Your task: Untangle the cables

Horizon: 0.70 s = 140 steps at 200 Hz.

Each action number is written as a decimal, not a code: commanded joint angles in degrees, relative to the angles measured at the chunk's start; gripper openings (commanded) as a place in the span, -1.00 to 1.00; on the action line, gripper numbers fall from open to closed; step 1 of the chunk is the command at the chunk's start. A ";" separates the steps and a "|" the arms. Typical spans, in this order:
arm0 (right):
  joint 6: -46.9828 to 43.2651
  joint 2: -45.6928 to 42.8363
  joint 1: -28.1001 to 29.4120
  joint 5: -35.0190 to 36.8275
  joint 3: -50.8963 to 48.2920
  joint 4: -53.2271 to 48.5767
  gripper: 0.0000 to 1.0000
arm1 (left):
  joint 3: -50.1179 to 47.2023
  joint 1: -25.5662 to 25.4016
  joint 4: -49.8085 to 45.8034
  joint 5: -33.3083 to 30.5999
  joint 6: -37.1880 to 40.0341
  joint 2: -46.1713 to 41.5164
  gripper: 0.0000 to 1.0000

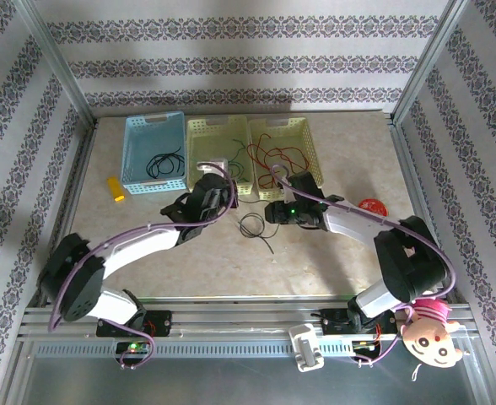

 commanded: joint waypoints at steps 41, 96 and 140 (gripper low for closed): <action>5.00 7.97 -1.83 3.36 3.03 -3.60 -0.10 | -1.31 -0.75 -0.59 1.79 4.86 -15.03 -1.00; 5.63 5.39 -3.77 -1.51 0.35 1.13 -0.08 | 2.61 -0.37 -1.56 -6.32 13.38 -21.91 -1.00; 3.44 -2.10 -3.16 -4.20 -1.27 4.65 -0.07 | 4.60 1.85 -1.48 -6.77 15.95 -20.91 -1.00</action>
